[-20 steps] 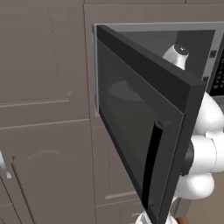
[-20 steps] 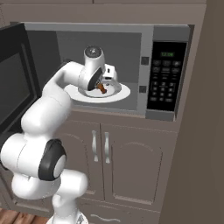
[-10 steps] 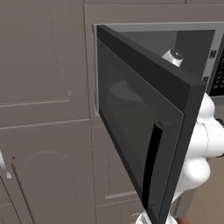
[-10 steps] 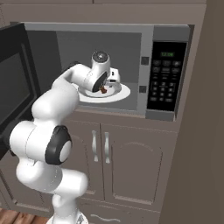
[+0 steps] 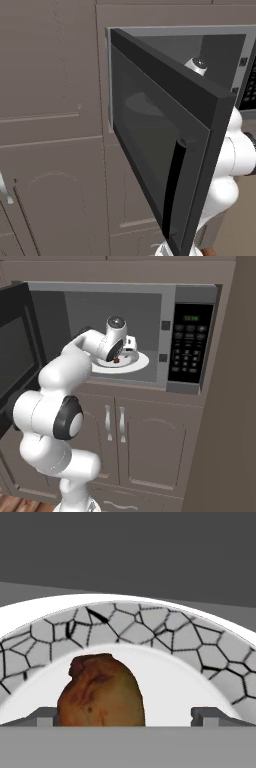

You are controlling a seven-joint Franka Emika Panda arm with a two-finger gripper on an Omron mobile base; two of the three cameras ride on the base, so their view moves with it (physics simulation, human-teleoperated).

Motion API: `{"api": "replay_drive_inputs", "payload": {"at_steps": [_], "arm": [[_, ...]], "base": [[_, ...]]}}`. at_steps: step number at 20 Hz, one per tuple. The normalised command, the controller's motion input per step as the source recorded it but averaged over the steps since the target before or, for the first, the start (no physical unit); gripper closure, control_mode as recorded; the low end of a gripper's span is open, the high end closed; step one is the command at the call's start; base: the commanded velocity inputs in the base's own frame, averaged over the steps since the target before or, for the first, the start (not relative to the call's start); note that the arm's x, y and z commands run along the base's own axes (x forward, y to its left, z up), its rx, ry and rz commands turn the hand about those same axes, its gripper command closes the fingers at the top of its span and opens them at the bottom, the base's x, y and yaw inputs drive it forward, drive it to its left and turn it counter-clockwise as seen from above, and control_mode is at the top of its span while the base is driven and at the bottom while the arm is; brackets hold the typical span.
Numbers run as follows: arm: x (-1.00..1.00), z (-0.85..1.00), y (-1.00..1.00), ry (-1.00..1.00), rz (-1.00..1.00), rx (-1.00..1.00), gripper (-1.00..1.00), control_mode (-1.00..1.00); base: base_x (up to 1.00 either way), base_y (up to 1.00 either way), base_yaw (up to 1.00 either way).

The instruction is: Pick the chicken drumstick from the microwave and place it on plate located on the counter.

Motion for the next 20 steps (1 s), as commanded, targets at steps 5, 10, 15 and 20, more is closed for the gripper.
{"api": "replay_drive_inputs", "payload": {"at_steps": [5,10,15,20], "arm": [[0.0,-0.3,0.05,0.06,0.0,0.0,-1.0,-1.0],[0.0,-0.27,0.08,0.01,0.0,-0.01,1.0,-1.0],[0.0,0.0,0.0,0.0,0.0,0.0,1.0,-1.0],[-0.09,0.0,0.0,-0.04,0.0,0.0,1.0,-1.0]], "base": [[0.0,0.0,0.0],[0.0,0.0,0.0],[0.0,0.0,0.0],[0.0,0.0,0.0]]}}
